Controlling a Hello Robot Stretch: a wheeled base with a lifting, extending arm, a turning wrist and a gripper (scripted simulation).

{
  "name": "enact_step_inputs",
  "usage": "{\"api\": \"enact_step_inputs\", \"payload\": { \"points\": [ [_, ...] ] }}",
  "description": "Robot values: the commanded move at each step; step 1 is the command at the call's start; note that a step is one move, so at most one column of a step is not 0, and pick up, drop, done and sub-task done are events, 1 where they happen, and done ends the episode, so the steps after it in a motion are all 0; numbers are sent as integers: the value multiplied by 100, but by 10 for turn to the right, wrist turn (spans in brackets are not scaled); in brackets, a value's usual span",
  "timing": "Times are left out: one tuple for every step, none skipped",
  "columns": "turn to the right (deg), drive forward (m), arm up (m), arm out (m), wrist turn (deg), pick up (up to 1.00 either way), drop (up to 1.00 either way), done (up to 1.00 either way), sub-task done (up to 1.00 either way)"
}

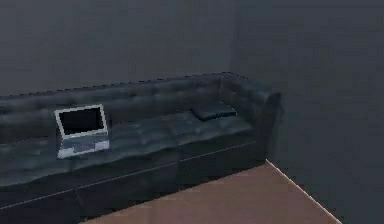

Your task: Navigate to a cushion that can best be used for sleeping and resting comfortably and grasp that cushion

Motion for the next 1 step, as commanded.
{"api": "enact_step_inputs", "payload": {
  "points": [
    [0, 85, 0, 0, 0, 0, 0, 0, 0]
  ]
}}
